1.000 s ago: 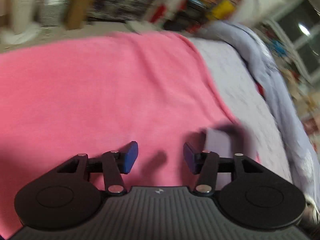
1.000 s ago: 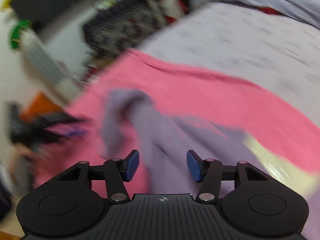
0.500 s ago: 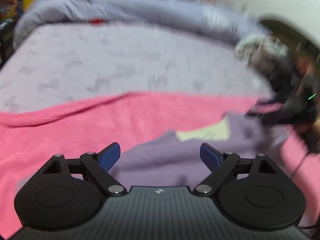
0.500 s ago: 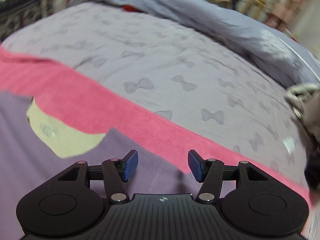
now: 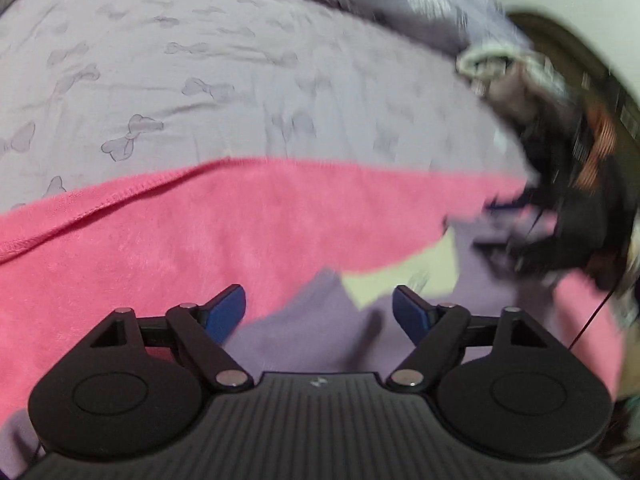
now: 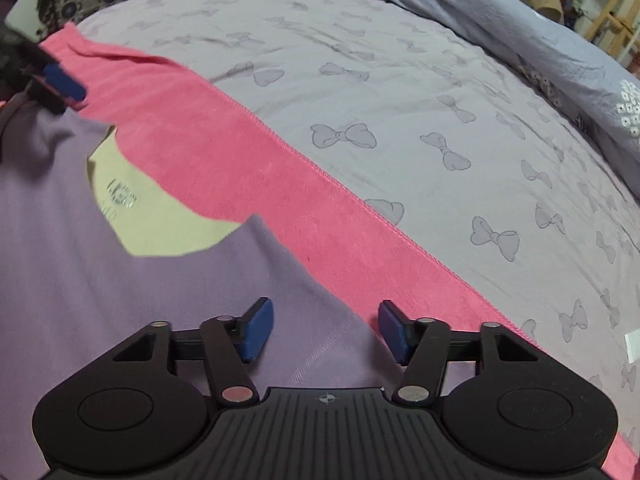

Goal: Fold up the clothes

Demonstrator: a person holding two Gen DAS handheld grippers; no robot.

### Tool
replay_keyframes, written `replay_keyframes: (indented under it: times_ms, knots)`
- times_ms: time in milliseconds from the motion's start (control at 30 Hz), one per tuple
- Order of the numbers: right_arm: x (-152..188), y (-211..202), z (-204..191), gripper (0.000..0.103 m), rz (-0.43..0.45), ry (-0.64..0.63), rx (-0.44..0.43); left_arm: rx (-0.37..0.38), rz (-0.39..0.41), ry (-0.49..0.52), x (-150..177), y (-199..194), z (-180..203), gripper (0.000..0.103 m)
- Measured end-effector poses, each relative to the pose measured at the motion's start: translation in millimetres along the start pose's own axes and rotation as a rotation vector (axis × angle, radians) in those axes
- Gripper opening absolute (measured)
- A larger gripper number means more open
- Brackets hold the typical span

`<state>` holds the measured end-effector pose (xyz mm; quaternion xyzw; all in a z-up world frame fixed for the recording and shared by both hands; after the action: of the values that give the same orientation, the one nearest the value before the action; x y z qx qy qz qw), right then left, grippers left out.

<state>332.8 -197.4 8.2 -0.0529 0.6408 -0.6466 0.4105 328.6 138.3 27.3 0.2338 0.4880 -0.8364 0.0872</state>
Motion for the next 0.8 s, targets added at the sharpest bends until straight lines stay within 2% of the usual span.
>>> replay_keyframes:
  times_ms: [33,100,133,267,400,433,567,600,633,667,700,800]
  knots:
    - [2,-2,1,0.051,0.009,-0.004,0.015,-0.019,0.001,-0.004,-4,1,-3,0.073]
    - [7,-1,6,0.051,0.026,-0.002,0.085,-0.119,-0.064,0.105,-2,16,2,0.068]
    - [10,1,9,0.051,0.022,0.011,0.088,-0.171,-0.098,0.163,-1,24,5,0.067]
    - [18,0,9,0.053,0.024,0.009,0.082,-0.162,-0.155,0.406,15,30,32,0.067]
    - [20,-3,5,0.052,0.026,-0.006,0.087,-0.176,-0.147,0.402,18,30,33,0.067]
    - [20,-4,5,0.049,0.021,0.006,0.082,-0.180,-0.145,0.400,18,30,33,0.067]
    - [22,-6,-3,0.021,0.000,0.028,0.054,-0.196,-0.135,0.388,20,30,34,0.067]
    - [22,-6,-8,0.018,-0.004,0.014,0.057,-0.206,-0.132,0.390,21,32,36,0.062]
    - [22,-7,-11,0.009,-0.007,0.012,0.056,-0.216,-0.128,0.393,21,33,39,0.050]
    - [21,-8,-14,0.007,-0.010,0.010,0.056,-0.218,-0.125,0.388,22,33,42,0.040]
    - [21,-9,-16,0.006,-0.013,0.009,0.055,-0.218,-0.121,0.382,22,32,45,0.016]
    - [19,-16,-17,0.004,0.003,0.025,0.081,-0.281,-0.100,0.407,27,31,60,0.006]
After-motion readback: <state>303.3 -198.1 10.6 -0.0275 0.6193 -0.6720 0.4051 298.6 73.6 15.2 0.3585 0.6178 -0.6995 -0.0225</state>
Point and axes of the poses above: each gripper's, at about its wrist camera, not at the fingertips, and y roughly the way its jaws point, z to its right, x to its underside, the point moved 2 cm from there along y, roughly the way its jaws point, and after that the axes turned 1 degree about -z, right-handed, at the moved point
